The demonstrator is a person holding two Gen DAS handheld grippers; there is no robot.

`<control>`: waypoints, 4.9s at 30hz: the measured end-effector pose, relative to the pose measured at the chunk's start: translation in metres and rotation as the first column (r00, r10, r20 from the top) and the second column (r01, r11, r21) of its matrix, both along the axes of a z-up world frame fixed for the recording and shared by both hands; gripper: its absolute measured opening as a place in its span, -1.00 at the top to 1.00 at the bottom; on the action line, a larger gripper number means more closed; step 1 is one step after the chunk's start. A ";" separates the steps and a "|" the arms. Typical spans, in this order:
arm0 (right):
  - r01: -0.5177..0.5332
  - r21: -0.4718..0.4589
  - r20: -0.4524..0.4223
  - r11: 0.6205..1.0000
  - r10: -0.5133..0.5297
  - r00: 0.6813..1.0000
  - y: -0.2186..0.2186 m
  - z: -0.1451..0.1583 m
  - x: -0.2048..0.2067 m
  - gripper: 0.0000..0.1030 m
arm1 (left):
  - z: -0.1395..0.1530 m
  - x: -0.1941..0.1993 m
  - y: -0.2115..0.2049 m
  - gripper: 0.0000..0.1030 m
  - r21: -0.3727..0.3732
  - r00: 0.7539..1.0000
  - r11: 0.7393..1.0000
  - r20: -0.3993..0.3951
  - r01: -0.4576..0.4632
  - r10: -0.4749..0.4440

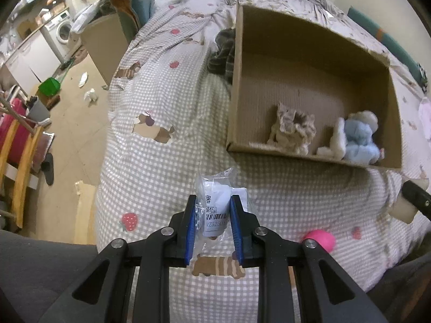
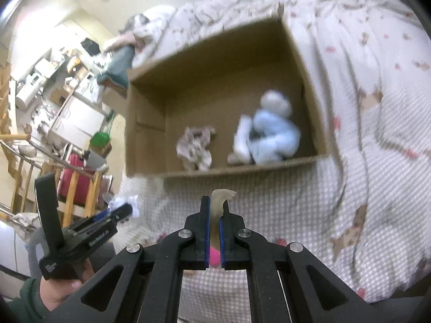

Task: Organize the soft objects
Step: 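Carry the packet and tan tube over the box with both grippers, then open both grippers to drop the packet and tube into the box, then move both grippers back toward the pink toy and tan peg, then grasp the pink rubber toy with the right gripper while the left gripper grasps the tan peg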

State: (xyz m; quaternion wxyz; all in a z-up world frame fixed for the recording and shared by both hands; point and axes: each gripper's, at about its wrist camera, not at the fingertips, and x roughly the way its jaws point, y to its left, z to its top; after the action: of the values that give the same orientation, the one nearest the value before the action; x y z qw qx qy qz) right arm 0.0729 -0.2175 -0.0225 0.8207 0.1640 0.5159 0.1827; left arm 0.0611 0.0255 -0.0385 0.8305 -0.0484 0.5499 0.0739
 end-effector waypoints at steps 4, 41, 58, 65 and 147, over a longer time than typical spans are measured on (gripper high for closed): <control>0.018 0.027 0.059 0.999 -0.019 0.998 -0.008 0.030 0.002 0.87 | 0.028 0.007 -0.001 0.59 -0.010 0.999 1.000 0.049 0.007 -0.007; 0.062 0.091 -0.041 0.994 -0.059 0.997 -0.001 -0.036 0.109 0.86 | -0.001 0.109 -0.040 0.59 -0.135 0.978 0.972 0.107 0.192 -0.178; -0.027 0.013 -0.073 1.000 0.028 0.997 0.024 -0.054 0.108 0.86 | 0.003 0.102 -0.061 0.59 -0.076 0.957 0.959 0.123 0.271 -0.261; -0.006 0.037 -0.048 0.999 0.008 0.999 0.019 -0.048 0.106 0.85 | 0.008 0.099 -0.059 0.50 -0.055 0.959 0.964 0.132 0.261 -0.252; -0.186 -0.021 -0.400 0.982 0.162 0.902 0.077 -0.122 0.007 -0.10 | -0.020 0.000 -0.007 -0.24 -0.127 0.998 0.991 -0.038 -0.049 0.044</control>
State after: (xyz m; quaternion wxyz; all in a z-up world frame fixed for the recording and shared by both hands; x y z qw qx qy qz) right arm 0.0794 -0.1404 -0.1441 0.6839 0.1266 0.6892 0.2031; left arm 0.0610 0.0181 -0.0582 0.8139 -0.1128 0.5669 0.0588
